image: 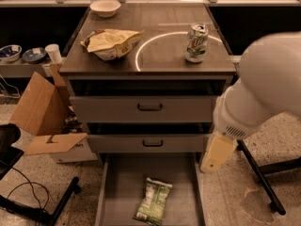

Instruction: Pick green jalapeno chip bag from bottom drawer and place on counter

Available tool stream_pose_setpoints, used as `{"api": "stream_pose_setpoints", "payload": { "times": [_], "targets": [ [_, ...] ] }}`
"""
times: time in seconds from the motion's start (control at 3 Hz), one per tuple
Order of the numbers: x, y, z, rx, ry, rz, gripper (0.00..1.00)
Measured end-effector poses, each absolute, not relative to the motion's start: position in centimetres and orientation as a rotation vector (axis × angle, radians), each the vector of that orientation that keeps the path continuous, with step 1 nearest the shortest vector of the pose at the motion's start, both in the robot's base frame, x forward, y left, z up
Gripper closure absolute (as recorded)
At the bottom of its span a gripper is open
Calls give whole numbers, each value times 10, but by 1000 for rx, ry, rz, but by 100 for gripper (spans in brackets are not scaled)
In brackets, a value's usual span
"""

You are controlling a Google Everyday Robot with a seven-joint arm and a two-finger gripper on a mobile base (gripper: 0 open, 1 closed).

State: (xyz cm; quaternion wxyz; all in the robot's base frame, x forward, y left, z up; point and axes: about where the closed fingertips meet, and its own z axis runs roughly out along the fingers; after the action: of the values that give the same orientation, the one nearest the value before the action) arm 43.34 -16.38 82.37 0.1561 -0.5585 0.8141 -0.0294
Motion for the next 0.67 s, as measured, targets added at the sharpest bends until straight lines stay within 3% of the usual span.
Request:
{"api": "stream_pose_setpoints", "payload": {
  "times": [0.67],
  "targets": [
    [433, -144, 687, -1511, 2511, -81, 0]
  ]
}}
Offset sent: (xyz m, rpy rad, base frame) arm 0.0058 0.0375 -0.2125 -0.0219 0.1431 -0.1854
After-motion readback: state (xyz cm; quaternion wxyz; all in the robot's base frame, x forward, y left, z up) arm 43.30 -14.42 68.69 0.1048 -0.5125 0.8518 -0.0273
